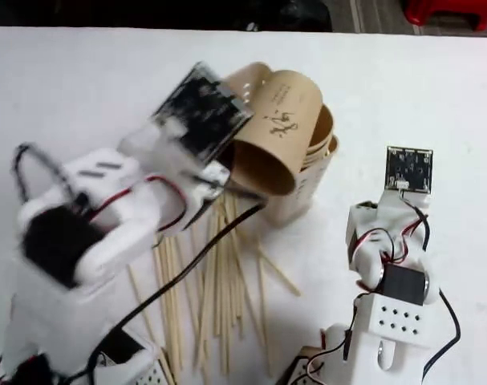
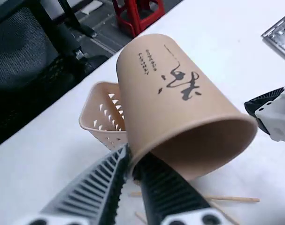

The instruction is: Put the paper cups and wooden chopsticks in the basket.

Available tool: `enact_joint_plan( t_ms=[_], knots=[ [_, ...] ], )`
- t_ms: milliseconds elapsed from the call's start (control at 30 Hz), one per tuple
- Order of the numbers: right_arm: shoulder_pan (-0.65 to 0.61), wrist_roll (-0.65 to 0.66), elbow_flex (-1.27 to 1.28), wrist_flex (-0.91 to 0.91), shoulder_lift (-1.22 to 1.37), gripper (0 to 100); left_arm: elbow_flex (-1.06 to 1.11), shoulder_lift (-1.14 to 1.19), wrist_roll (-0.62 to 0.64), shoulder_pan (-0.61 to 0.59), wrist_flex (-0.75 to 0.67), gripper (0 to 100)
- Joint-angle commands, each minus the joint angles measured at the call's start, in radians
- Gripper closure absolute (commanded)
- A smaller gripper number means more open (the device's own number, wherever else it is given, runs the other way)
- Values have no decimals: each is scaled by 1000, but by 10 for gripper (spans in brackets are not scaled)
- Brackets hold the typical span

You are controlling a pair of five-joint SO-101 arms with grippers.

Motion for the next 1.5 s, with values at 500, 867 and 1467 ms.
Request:
enact_joint_plan(
  t_ms=[500, 867, 1467],
  knots=[
    [-1, 2, -8, -18, -22, 977, -153, 163, 89, 8, -127, 786],
    [-1, 2, -8, -18, -22, 977, -163, 360, 92, -67, -325, 786],
    [-1, 2, -8, -18, -24, 977, -295, 357, 92, -74, -230, 786]
  ],
)
